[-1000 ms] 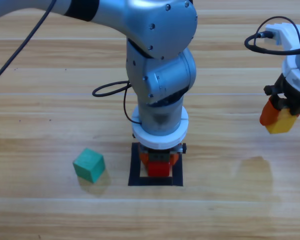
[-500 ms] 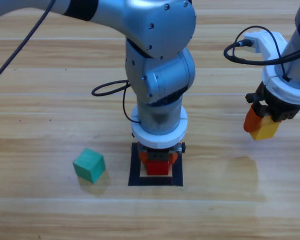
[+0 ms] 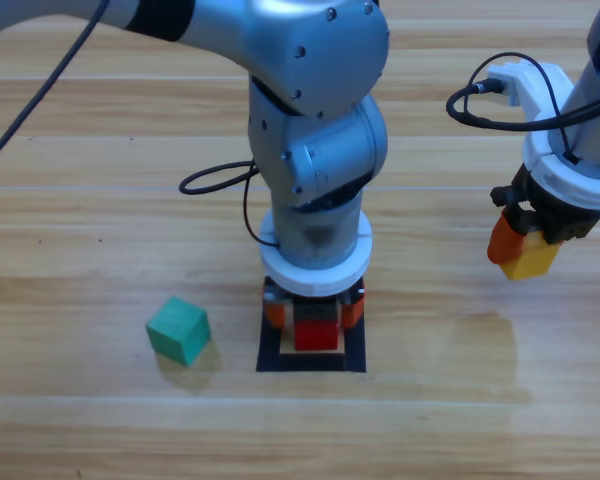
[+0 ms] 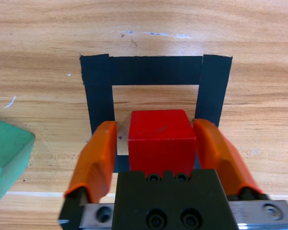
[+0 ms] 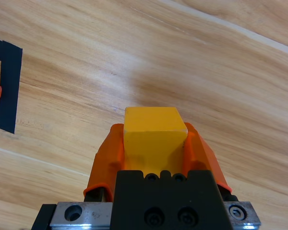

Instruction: Stack the blocks in the rectangular block: red at the bottom, yellow in the middle, green on top

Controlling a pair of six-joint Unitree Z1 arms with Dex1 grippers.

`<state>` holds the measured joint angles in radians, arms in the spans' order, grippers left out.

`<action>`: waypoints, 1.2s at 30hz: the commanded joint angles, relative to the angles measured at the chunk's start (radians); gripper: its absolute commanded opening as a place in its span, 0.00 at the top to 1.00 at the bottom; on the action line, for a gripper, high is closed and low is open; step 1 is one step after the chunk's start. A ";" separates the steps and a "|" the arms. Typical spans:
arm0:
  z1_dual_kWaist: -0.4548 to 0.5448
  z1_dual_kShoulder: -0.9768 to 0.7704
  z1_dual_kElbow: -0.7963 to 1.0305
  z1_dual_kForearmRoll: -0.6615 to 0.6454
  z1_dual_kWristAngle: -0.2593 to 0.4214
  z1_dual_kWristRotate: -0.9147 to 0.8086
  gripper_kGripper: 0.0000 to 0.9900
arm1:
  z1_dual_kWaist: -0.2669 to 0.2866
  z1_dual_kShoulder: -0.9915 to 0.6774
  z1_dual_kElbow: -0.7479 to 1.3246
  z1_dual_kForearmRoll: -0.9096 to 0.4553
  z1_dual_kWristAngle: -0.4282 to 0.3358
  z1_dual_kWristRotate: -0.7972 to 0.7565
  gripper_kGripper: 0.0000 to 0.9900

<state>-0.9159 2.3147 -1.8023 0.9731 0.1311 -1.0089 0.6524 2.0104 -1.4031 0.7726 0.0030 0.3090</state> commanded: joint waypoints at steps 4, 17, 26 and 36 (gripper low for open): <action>0.009 0.041 0.032 -0.014 0.012 -0.016 0.13 | 0.024 0.067 -0.011 -0.015 -0.014 0.012 1.00; 0.008 -0.147 -0.129 0.118 0.065 0.007 0.00 | 0.039 0.056 -0.013 -0.013 -0.046 0.032 1.00; 0.008 -0.604 -0.011 0.242 0.211 0.047 0.00 | 0.110 0.053 -0.089 0.071 -0.089 0.090 1.00; 0.083 -0.928 0.413 0.065 0.291 0.319 0.03 | 0.253 0.188 -0.356 0.254 -0.087 0.274 1.00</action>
<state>-0.8825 1.4673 -1.5061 1.1050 0.4108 -0.7671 0.7980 2.0465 -1.6579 0.9460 -0.0708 0.5292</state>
